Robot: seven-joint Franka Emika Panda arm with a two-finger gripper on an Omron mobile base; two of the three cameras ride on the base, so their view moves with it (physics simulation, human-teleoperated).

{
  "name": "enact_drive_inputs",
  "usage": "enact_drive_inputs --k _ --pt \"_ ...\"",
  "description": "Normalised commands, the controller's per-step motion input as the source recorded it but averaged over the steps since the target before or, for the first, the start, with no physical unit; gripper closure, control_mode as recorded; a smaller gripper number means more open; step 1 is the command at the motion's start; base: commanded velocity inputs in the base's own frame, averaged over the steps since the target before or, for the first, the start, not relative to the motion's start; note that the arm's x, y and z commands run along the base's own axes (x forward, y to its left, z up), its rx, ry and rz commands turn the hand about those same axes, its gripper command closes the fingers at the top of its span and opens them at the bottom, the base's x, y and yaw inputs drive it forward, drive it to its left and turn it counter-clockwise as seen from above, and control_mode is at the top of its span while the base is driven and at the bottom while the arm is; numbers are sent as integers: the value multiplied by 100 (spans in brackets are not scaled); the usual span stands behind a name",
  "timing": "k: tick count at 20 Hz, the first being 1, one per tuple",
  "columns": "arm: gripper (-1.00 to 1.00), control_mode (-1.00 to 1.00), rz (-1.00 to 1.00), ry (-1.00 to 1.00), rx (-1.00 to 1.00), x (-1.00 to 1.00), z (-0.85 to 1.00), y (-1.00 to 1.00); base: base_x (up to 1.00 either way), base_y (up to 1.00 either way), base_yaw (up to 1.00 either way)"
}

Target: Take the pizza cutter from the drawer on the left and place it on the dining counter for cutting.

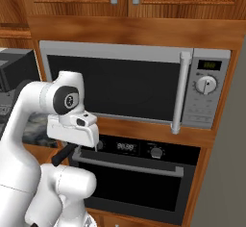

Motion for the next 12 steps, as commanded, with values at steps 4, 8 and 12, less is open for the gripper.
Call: enact_drive_inputs --k 4,8,12 --pt "100 -100 0 0 0 1 0 0 0 0 0" --pt "100 -100 0 0 0 0 0 0 0 0 0" --pt "100 100 0 0 0 -1 0 0 -32 -22 0"
